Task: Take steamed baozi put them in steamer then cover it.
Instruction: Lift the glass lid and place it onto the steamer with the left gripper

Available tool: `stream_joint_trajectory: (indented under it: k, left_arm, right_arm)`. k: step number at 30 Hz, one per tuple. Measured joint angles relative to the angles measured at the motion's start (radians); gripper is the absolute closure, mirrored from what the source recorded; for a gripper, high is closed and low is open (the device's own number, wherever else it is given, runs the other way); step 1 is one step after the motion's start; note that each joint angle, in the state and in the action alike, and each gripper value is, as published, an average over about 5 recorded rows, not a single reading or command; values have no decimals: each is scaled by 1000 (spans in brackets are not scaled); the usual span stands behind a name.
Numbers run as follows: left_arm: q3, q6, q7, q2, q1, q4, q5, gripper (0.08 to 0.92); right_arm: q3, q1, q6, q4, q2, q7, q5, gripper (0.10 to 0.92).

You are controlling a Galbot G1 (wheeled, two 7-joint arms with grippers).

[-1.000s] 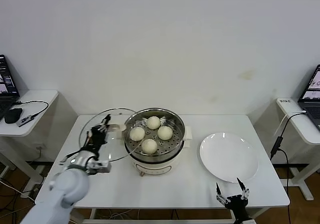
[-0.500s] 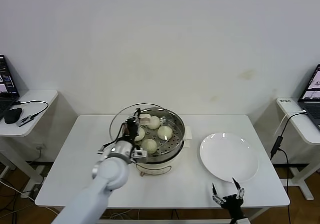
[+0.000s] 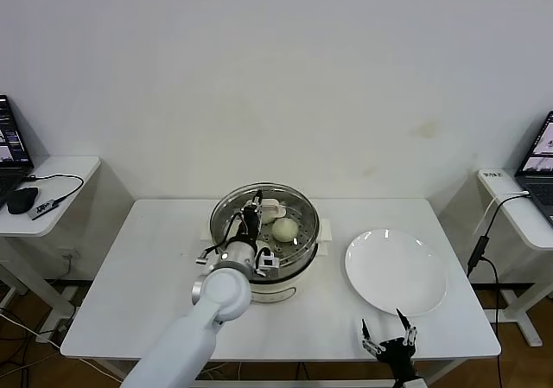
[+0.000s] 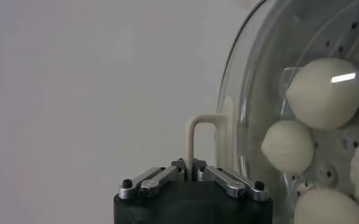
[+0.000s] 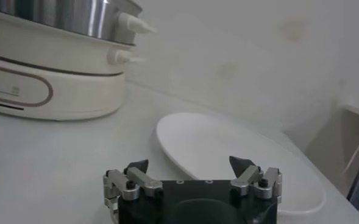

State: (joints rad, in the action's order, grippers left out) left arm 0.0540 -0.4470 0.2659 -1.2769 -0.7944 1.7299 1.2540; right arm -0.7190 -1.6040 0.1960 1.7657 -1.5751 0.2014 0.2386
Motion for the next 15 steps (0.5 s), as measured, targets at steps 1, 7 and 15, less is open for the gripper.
stream_joint_trajectory:
  k: [1, 7, 15]
  left_arm:
    - [0, 1, -1, -3, 0, -7, 3, 861]
    - [-4, 5, -6, -19, 3, -34, 18, 861]
    - [-6, 7, -10, -37, 0, -45, 26, 861]
  right_arm:
    - [1, 0, 0, 0, 0, 0, 0, 203]
    - [3, 0, 1, -3, 0, 0, 4, 203]
    - [8, 0, 2, -7, 0, -1, 13, 203]
